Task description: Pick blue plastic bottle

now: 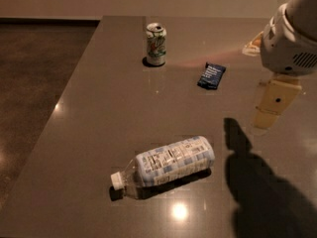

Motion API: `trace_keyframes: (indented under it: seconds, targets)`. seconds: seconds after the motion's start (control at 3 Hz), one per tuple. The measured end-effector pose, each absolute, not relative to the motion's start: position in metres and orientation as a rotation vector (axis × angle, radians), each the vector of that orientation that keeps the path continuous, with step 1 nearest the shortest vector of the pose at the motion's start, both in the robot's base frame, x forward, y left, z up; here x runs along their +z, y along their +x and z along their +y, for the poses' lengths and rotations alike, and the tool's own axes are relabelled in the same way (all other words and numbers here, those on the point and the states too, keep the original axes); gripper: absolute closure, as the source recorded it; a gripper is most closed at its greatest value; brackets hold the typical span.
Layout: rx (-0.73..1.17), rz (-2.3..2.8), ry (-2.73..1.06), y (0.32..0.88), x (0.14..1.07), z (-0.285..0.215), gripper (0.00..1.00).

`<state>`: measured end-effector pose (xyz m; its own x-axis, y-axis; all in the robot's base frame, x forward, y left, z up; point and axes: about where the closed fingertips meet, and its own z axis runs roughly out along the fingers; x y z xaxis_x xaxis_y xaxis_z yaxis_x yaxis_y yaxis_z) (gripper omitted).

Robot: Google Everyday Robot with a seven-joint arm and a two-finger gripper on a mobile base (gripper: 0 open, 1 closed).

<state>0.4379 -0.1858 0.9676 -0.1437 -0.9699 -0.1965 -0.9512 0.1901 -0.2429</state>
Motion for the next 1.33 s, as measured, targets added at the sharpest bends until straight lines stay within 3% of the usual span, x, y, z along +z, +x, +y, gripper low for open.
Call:
trace_keyframes:
  seconds: [0.67,1.33]
  targets:
    - [-0.017,1.944,-2.108,0.411,0.933,-0.114,0.00]
    - [0.006,1.799,-2.330,0.396,0.900,-0.073,0.00]
